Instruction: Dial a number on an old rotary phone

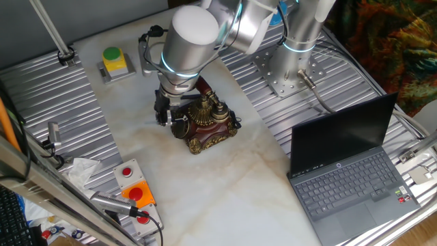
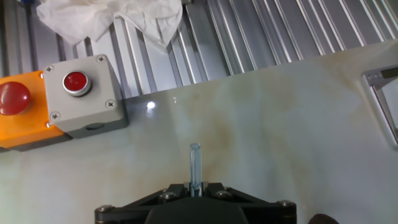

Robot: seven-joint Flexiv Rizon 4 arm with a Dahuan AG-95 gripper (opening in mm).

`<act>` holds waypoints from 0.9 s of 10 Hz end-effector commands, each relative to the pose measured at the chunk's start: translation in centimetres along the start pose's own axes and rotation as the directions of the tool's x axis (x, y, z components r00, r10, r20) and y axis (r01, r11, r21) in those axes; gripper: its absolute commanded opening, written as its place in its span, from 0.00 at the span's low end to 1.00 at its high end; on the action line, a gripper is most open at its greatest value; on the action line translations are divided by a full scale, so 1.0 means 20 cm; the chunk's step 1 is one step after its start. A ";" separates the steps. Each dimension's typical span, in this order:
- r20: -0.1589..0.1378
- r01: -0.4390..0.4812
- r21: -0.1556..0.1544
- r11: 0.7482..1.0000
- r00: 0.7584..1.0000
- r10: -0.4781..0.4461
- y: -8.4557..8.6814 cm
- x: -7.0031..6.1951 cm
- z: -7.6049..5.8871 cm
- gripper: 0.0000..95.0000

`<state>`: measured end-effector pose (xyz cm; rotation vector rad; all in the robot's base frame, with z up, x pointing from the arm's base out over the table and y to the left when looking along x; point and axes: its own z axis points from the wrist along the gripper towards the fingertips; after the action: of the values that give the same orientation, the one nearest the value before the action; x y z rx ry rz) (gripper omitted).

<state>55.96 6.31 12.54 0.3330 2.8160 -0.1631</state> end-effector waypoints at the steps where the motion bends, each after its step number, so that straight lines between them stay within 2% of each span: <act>1: 0.000 0.000 -0.001 1.000 1.000 0.000 0.01 0.01 0.00 0.00; 4: 0.005 -0.001 -0.006 1.000 1.000 0.001 0.01 0.05 0.01 0.00; 6: 0.014 -0.003 -0.017 1.000 1.000 0.004 0.01 0.05 0.01 0.00; 9: 0.007 -0.003 -0.013 1.000 1.000 0.003 0.01 0.05 0.01 0.00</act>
<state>55.32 6.68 12.12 0.3324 2.8067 -0.1435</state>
